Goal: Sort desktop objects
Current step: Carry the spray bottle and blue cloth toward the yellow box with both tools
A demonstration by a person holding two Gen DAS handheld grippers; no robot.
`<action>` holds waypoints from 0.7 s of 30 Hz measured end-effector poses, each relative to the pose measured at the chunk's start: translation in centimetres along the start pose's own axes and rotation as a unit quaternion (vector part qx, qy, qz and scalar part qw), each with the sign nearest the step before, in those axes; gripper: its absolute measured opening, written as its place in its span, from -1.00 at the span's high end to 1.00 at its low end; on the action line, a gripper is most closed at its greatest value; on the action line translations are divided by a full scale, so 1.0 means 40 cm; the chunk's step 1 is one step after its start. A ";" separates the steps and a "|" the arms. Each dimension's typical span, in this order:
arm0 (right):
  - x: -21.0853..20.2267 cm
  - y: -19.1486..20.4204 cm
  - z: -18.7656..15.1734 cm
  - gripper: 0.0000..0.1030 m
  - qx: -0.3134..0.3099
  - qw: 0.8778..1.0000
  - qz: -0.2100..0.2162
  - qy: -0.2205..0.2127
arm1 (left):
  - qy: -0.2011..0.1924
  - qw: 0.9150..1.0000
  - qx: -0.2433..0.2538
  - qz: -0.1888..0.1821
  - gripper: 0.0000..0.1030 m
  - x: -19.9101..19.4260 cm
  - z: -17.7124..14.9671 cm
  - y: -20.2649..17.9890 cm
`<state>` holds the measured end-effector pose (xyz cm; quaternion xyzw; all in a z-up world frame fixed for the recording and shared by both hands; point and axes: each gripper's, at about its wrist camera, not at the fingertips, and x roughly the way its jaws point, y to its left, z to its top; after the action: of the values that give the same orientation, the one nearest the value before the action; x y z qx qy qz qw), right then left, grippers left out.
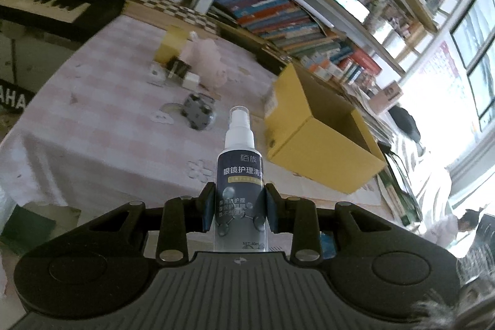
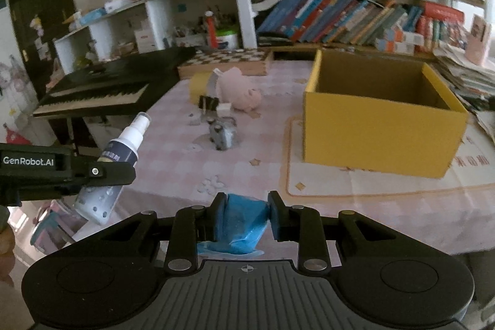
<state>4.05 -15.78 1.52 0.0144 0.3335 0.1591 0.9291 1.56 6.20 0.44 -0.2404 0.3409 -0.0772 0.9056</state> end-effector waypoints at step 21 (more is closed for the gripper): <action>-0.081 -0.154 -0.064 0.46 0.092 0.991 -0.092 0.020 | 0.084 0.990 0.076 -0.087 0.42 0.136 -0.029 -0.168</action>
<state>1.85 -22.80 0.70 0.0656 0.3651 0.0417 0.9277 5.09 -1.74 -0.20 -0.1919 0.3868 -0.2010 0.8793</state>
